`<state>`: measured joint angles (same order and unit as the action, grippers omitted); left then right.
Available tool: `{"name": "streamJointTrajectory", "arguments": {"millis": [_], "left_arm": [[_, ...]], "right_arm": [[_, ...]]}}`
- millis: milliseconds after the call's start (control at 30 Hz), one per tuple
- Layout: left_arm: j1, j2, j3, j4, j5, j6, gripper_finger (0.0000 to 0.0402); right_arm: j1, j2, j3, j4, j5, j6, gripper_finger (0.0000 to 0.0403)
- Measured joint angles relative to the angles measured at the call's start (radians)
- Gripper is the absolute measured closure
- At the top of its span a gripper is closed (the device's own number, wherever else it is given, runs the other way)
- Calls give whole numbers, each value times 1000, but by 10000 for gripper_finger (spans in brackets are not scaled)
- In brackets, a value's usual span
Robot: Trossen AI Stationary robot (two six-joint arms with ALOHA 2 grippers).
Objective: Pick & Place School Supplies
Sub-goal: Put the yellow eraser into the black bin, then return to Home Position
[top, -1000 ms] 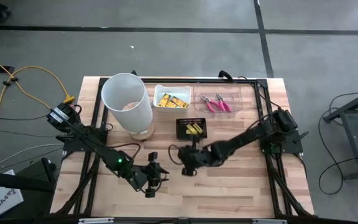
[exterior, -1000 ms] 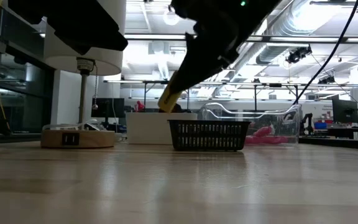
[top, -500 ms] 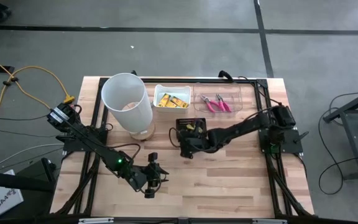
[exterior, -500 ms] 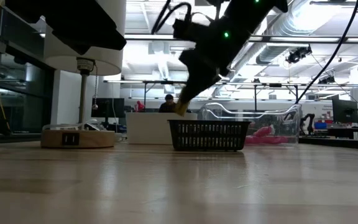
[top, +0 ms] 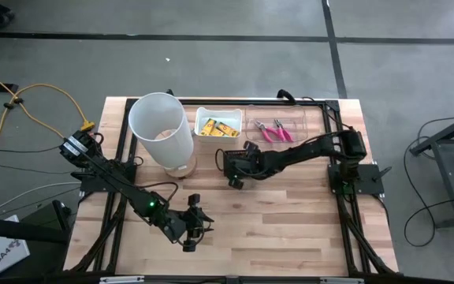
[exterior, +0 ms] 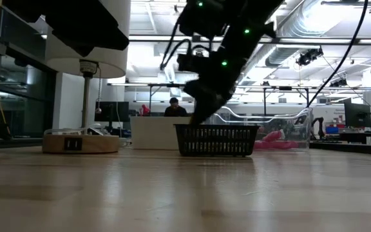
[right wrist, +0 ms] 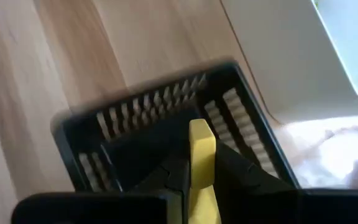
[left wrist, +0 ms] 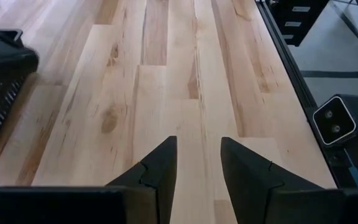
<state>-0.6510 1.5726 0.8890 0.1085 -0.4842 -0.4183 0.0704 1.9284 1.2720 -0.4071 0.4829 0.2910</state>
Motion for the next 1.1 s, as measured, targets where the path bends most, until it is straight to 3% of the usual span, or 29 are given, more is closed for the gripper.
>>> {"name": "streamJointTrajectory", "arguments": {"millis": [133, 467, 1100], "left_arm": [[-3, 0, -1, 5, 0, 0, 281], [-19, -1, -1, 7, -1, 0, 281], [-35, -1, -1, 6, -2, -22, 281]], "right_arm": [[-17, 17, 3, 36, -74, -3, 342], [-18, 28, 2, 52, -67, -8, 292], [-10, -59, 3, 54, -68, -53, 280]]}}
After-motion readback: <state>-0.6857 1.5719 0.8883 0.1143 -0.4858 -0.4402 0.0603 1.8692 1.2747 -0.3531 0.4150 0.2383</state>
